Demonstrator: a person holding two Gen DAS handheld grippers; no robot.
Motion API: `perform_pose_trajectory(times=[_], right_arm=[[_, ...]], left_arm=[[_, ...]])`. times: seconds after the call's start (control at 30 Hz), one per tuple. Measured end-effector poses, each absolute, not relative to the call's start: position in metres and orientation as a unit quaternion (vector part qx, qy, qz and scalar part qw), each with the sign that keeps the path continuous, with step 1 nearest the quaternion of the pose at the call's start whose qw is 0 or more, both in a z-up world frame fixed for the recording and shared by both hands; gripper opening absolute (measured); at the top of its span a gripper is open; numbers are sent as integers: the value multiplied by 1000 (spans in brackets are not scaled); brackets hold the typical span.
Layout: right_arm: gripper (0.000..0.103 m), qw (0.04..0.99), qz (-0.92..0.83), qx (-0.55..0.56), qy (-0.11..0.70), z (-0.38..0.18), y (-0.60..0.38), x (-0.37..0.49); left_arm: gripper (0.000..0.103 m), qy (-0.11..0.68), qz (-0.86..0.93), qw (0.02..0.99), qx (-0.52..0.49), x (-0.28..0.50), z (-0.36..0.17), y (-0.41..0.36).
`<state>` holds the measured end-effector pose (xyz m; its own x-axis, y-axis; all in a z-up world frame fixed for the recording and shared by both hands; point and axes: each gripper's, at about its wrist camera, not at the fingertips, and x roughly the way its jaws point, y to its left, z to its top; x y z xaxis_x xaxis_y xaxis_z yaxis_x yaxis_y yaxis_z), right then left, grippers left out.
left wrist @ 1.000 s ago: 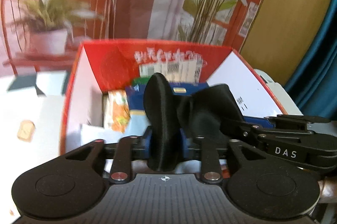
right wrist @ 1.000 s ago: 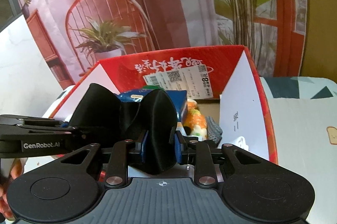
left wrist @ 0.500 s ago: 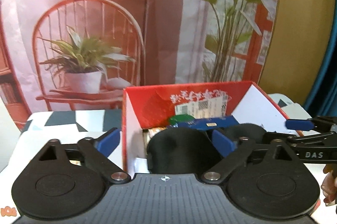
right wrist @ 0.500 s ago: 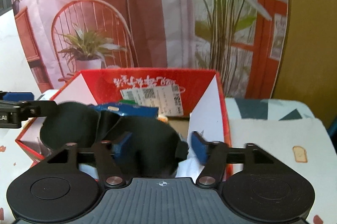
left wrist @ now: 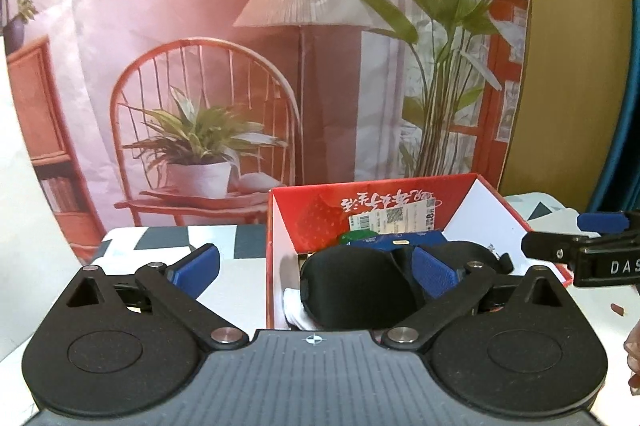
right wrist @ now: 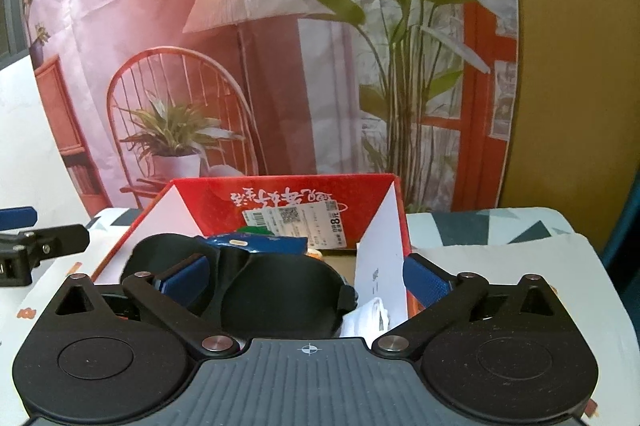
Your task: Organize soft objects
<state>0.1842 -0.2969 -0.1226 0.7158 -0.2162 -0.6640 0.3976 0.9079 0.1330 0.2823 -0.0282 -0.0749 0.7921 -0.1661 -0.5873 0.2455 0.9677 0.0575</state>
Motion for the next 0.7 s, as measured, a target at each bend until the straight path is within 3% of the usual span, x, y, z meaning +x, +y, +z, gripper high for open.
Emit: perform_pose_trajectory(times=[0.7], right_arm=[[103, 926, -200, 118, 299, -32, -248, 103]], left_arm=[[103, 251, -71, 965, 28, 165, 5, -20]])
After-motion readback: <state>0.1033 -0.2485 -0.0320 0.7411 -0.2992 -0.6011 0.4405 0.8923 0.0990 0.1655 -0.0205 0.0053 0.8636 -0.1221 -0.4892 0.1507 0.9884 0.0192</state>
